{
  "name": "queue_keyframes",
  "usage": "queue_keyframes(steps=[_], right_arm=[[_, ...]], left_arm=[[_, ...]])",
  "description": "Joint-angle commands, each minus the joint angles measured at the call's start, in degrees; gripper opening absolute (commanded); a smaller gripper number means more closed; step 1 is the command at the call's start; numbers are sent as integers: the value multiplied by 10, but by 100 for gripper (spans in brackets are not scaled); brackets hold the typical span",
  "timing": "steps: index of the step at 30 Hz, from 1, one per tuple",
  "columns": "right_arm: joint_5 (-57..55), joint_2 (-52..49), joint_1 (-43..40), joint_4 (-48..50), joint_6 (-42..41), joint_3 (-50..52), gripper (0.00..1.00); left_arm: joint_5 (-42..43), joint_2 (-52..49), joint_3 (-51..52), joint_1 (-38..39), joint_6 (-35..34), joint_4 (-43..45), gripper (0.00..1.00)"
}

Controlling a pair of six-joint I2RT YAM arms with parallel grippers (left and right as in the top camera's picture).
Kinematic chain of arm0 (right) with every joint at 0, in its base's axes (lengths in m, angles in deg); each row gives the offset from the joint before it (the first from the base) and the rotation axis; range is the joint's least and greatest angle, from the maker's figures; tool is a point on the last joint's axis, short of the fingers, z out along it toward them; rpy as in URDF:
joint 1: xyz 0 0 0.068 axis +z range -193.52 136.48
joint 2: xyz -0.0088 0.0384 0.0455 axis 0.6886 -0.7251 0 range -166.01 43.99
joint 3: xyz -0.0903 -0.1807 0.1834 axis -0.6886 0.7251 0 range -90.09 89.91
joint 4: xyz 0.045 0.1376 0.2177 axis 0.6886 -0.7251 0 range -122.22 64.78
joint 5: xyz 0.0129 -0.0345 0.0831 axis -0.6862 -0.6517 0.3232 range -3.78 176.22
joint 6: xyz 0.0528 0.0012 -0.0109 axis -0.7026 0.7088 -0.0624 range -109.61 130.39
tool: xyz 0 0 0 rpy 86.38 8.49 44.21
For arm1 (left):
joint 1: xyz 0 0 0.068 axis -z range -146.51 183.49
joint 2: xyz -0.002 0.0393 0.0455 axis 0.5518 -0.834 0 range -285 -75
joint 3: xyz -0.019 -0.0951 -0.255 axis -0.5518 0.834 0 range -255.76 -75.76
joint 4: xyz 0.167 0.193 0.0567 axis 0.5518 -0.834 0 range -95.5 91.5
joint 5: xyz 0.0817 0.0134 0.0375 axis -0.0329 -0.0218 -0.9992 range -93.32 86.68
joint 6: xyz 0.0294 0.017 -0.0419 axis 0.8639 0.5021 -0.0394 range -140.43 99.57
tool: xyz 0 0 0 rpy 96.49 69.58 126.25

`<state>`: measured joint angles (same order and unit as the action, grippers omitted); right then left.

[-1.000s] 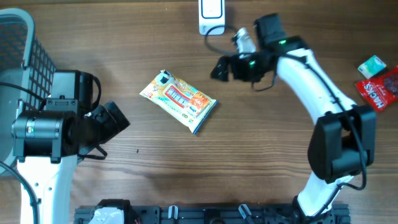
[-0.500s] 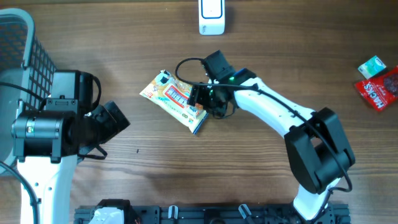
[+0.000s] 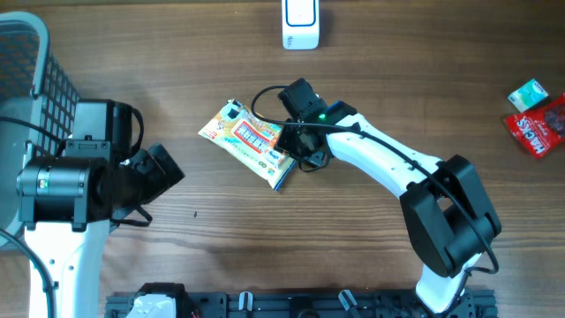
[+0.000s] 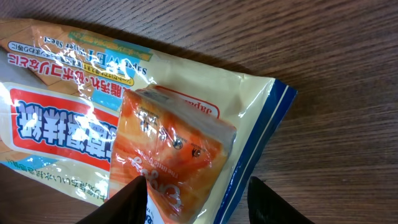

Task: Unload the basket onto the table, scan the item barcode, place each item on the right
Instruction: 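Reach the right gripper to the orange tissue pack and grasp it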

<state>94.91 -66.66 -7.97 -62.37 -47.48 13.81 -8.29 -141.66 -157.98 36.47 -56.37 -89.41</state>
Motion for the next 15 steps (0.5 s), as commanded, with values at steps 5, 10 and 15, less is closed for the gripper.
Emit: queue_keyframes(steps=[5,10,15], right_arm=[[-14,-21,1,-1,-9,5,47],[-12,-28,1,0,-6,5,30],[-4,-27,-3,0,21,4,4]], left_arm=[[0,-1,0,-3,-8,0,100],[0,-1,0,-3,-8,0,100],[0,-1,0,-3,-8,0,100]])
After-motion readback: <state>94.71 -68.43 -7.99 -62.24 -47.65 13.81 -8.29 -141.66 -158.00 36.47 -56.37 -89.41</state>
